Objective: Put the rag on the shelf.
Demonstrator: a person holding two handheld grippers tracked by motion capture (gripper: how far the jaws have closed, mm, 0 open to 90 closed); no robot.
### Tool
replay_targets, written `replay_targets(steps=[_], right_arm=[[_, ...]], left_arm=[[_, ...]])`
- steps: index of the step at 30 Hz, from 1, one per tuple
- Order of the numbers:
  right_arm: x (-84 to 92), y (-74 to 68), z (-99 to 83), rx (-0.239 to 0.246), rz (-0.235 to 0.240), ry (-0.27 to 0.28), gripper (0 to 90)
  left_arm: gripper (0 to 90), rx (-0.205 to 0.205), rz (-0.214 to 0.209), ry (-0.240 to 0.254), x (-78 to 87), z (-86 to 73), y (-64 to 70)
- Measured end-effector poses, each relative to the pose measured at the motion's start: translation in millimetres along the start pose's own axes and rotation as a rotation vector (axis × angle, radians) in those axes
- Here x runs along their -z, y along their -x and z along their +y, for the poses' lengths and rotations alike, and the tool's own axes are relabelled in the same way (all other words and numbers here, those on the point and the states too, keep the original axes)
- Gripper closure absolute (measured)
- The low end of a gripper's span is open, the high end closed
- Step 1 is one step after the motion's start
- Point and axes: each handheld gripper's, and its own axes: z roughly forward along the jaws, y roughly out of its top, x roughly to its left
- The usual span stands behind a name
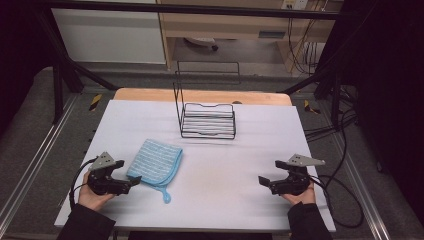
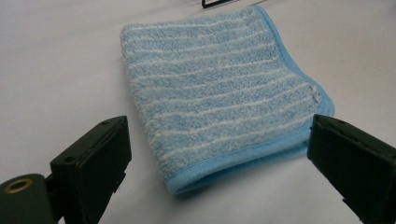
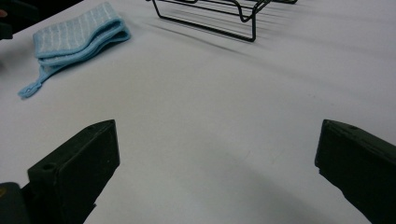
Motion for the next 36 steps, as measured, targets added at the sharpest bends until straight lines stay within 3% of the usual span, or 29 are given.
replay_targets(steps=[21,28,36], right_arm=[[-0.6,-1.0,0.1,-0.003,-0.007,0.0,0.5],[-1.1,-1.4,0.0,-0.005,-0.01,-0.004,0.5],[-1.8,-1.4,-0.3,-0.001,-0.013,-0.012,0.6]], left_arm=[[6.0,0.011,0.019,-0.018,0.1,10.1,3.6],[6.8,0.016,0.02,-0.03,-1.4,23.9,15.5],[6.4,-0.023,0.013,-0.052,-9.8,41.1,34.1]])
